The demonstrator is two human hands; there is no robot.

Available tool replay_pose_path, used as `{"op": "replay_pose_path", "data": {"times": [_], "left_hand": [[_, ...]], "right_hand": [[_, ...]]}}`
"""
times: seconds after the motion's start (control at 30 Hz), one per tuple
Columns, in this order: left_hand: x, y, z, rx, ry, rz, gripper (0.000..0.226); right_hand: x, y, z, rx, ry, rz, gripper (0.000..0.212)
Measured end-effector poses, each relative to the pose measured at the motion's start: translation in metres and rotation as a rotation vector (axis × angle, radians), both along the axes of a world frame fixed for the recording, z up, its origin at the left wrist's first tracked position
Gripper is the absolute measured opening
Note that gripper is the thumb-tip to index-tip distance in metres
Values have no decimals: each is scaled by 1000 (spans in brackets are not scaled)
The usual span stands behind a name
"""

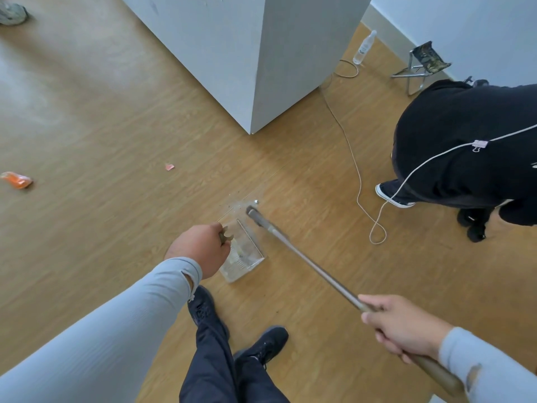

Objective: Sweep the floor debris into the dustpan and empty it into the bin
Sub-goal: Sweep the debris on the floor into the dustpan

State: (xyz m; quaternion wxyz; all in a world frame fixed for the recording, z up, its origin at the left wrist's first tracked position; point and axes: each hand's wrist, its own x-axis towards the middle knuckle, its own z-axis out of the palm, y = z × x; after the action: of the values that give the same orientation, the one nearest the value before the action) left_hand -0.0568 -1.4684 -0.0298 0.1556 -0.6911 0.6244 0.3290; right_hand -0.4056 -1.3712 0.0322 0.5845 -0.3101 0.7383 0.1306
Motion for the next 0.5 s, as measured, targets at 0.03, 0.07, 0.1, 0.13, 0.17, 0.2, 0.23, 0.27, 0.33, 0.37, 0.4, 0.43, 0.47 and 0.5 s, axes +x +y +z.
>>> {"op": "replay_pose_path", "data": {"times": [0.03, 0.07, 0.1, 0.13, 0.17, 0.2, 0.23, 0.27, 0.33, 0.37, 0.4, 0.43, 0.47, 0.5], "left_hand": [[-1, 0, 1, 4, 0, -1, 18], [-2, 0, 1, 7, 1, 1, 19], [-3, 0, 1, 10, 2, 3, 20], [-4, 0, 1, 13, 3, 6, 20], [-4, 0, 1, 15, 3, 10, 20], [-4, 1, 1, 16, 3, 13, 20], [-4, 2, 0, 15, 1, 16, 21], [-5, 2, 0, 11, 1, 18, 21], [-7, 4, -1, -1, 0, 21, 19], [-8, 4, -1, -8, -2, 25, 18], [-8, 5, -1, -12, -3, 28, 16], [-8, 5, -1, -15, -3, 28, 16], [-7, 6, -1, -16, -2, 27, 15], [-6, 7, 0, -19, -2, 26, 15]], "right_hand": [[-2, -4, 0, -28, 28, -9, 53], [-2, -7, -4, -50, 60, -6, 52], [2, -11, -14, -59, 98, 29, 47], [7, -14, -27, -62, 128, 77, 40], [13, -17, -42, -55, 145, 126, 29], [23, -18, -55, -29, 152, 162, 25], [34, -17, -68, 12, 147, 193, 28], [48, -14, -75, 64, 128, 226, 34], [74, -3, -77, 137, 72, 272, 44], [82, 3, -75, 147, 48, 295, 47], [85, 7, -70, 141, 30, 324, 51], [83, 10, -65, 125, 16, 344, 55], [78, 11, -57, 107, -3, 339, 59], [68, 13, -51, 81, -20, 308, 60]]}}
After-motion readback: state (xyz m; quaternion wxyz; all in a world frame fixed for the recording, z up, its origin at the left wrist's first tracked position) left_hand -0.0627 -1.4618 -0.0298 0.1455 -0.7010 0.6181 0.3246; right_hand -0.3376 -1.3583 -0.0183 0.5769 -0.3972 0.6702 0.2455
